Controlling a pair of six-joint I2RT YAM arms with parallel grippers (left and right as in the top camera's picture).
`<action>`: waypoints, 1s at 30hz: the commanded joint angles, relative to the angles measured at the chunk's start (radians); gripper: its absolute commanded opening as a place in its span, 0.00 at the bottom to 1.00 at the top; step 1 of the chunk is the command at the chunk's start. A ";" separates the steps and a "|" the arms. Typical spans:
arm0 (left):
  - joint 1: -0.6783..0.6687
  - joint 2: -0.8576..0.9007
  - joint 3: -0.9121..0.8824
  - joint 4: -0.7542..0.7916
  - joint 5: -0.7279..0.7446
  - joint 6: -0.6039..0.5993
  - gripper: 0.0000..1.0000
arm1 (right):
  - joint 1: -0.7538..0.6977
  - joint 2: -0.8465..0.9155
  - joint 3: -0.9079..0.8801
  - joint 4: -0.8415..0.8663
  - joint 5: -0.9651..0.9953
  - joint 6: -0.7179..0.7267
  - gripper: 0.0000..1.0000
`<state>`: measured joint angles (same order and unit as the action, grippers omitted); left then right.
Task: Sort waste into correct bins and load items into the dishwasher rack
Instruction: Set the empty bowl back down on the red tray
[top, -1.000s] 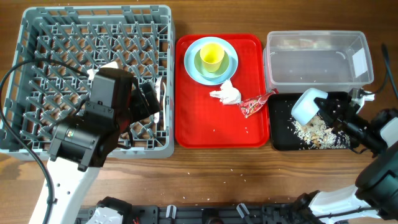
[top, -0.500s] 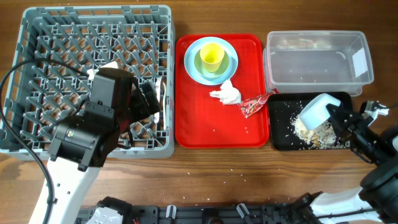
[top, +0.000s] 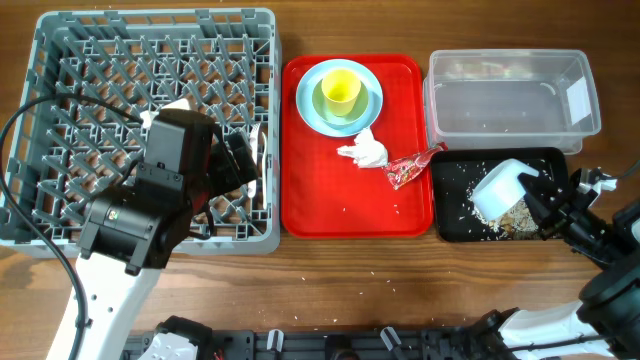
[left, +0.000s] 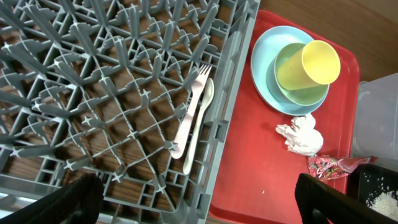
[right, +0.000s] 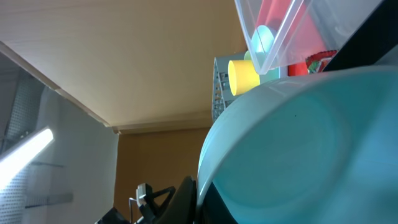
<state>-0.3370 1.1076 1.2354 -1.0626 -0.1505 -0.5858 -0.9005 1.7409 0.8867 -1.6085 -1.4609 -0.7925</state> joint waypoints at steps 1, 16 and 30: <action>0.008 -0.006 0.010 0.002 0.005 0.001 1.00 | 0.019 -0.042 0.105 -0.004 0.098 -0.005 0.04; 0.008 -0.006 0.010 0.002 0.005 0.001 1.00 | 1.239 -0.323 0.519 0.498 1.236 1.012 0.06; 0.008 -0.006 0.010 0.002 0.005 0.002 1.00 | 1.593 -0.023 0.512 0.522 1.413 1.207 0.08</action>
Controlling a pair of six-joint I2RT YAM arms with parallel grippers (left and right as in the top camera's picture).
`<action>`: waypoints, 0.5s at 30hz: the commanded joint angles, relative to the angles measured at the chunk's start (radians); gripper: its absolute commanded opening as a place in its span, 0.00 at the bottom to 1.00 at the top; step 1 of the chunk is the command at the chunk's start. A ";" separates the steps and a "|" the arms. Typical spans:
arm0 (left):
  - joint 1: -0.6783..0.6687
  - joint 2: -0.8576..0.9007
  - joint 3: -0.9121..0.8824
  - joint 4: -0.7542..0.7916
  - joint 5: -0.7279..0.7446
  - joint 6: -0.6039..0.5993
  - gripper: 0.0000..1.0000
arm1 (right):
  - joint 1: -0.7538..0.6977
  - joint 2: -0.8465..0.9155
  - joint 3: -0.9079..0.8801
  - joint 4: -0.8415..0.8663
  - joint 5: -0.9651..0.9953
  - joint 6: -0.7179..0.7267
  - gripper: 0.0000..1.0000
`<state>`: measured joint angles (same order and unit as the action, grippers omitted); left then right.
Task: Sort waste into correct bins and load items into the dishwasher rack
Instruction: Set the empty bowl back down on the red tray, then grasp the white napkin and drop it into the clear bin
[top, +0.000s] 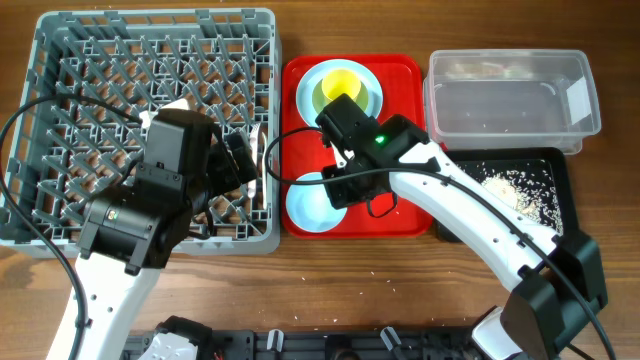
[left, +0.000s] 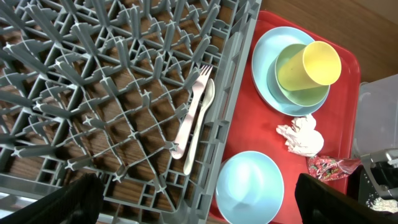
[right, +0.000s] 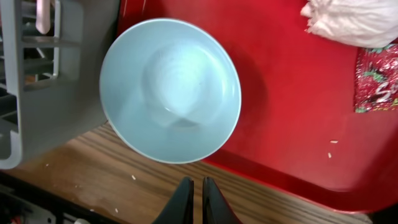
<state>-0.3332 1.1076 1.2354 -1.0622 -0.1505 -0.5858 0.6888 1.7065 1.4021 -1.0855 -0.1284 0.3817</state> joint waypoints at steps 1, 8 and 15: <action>0.005 -0.006 0.010 0.002 0.005 0.002 1.00 | 0.003 0.012 -0.003 -0.008 0.183 0.066 0.11; 0.005 -0.006 0.010 0.002 0.005 0.001 1.00 | -0.138 0.050 -0.004 0.079 0.274 0.037 0.50; 0.005 -0.006 0.010 0.002 0.005 0.002 1.00 | -0.188 0.152 -0.004 0.279 0.194 -0.228 0.64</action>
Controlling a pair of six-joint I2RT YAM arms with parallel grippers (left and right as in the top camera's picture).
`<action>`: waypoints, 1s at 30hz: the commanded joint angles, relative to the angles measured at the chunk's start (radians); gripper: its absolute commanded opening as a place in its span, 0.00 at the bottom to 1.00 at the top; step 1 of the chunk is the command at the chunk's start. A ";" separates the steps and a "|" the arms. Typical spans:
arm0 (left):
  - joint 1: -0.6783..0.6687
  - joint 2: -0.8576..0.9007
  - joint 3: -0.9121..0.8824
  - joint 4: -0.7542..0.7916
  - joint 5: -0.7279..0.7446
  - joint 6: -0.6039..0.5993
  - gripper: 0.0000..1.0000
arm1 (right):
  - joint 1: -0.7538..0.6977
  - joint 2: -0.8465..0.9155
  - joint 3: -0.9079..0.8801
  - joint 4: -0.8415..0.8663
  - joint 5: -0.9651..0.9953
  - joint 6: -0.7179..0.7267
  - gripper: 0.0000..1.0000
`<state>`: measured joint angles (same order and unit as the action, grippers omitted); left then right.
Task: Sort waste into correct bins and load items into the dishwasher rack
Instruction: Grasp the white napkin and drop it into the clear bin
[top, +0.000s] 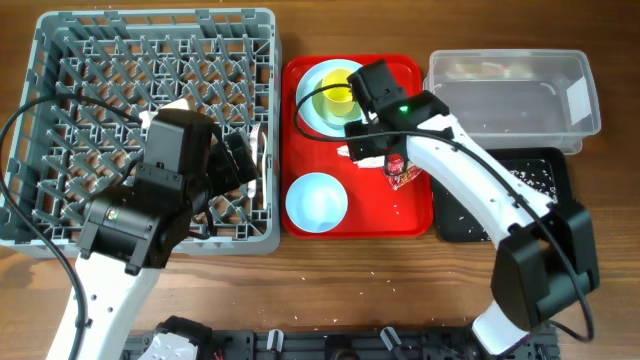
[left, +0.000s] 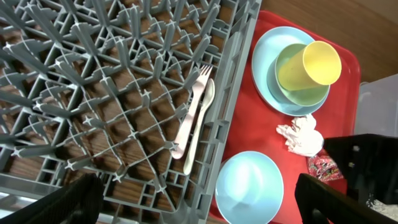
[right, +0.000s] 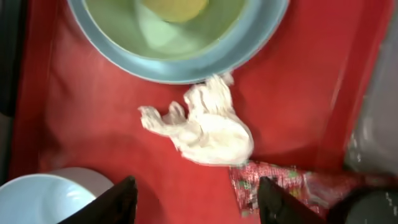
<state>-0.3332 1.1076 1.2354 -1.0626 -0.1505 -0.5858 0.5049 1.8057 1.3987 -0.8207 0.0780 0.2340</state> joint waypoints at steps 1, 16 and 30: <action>0.005 -0.006 0.010 0.003 0.005 0.002 1.00 | -0.005 0.082 0.000 0.025 -0.008 -0.099 0.64; 0.005 -0.006 0.010 0.003 0.005 0.002 1.00 | -0.159 -0.179 0.075 -0.014 0.111 0.011 0.04; 0.005 -0.006 0.010 0.002 0.005 0.001 1.00 | -0.599 -0.159 0.086 0.020 -0.232 0.034 1.00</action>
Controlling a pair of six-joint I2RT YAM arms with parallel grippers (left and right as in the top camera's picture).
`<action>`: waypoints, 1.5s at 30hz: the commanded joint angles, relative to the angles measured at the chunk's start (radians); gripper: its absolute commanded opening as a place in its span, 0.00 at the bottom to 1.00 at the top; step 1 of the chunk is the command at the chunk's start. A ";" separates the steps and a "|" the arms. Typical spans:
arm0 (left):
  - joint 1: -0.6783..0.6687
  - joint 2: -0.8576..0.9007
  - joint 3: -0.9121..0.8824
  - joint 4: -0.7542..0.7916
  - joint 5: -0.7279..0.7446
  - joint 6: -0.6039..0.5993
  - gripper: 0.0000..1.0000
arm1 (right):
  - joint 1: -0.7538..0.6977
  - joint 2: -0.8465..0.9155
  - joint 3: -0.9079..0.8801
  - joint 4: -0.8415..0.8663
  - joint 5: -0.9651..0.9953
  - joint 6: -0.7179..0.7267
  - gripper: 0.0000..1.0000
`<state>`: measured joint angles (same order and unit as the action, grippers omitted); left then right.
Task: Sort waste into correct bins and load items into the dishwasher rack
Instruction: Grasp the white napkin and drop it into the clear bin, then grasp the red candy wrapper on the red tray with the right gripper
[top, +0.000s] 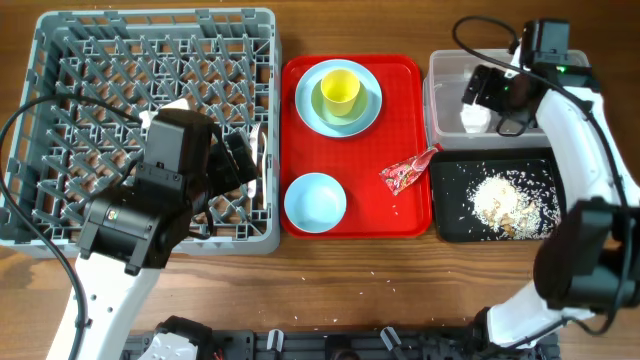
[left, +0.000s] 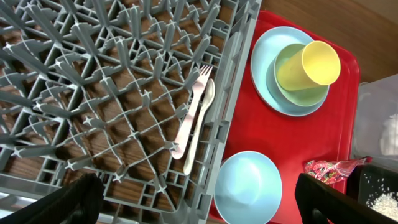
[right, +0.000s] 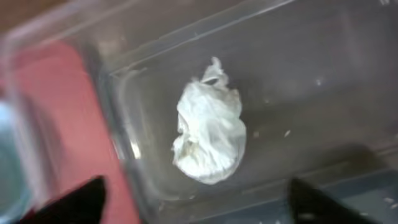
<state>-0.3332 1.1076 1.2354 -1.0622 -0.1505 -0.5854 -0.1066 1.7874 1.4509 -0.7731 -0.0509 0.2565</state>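
Observation:
The white crumpled napkin (right: 208, 134) lies inside the clear bin (top: 520, 75). My right gripper (right: 196, 205) hovers just above it, open and empty. On the red tray (top: 400, 215) remain a red wrapper (top: 405, 170), an empty blue bowl (top: 315, 200), and a blue plate (top: 305, 95) carrying a green bowl and a yellow cup (top: 340, 90). A fork and spoon (left: 194, 121) lie in the grey dishwasher rack (top: 60, 60). My left gripper (left: 196, 208) hangs open over the rack's right edge, holding nothing.
The black bin (top: 450, 225) in front of the clear one holds a heap of rice (top: 510, 200). Scattered grains lie on the tray and the wooden table. The left arm's body covers the rack's near right part.
The napkin was on the tray under my open right gripper; now it lies in the clear bin with the gripper open over it. The left arm has not moved.
My right gripper first held the blue bowl tilted over the black bin. Then the bowl stood on the tray's front and rice lay in the black bin. Then the gripper was open over the napkin, which is now in the clear bin.

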 joint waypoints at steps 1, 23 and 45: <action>0.005 -0.006 0.010 0.002 0.005 0.001 1.00 | 0.033 -0.191 0.034 -0.079 -0.128 0.004 0.99; 0.005 -0.006 0.010 0.002 0.005 0.001 1.00 | 0.630 -0.050 -0.530 0.265 0.416 1.059 0.61; 0.005 -0.006 0.010 0.002 0.004 0.001 1.00 | 0.628 -0.189 -0.495 0.278 0.170 0.145 0.84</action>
<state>-0.3332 1.1076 1.2354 -1.0622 -0.1505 -0.5858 0.5266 1.5738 0.9527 -0.4458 0.1974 0.7856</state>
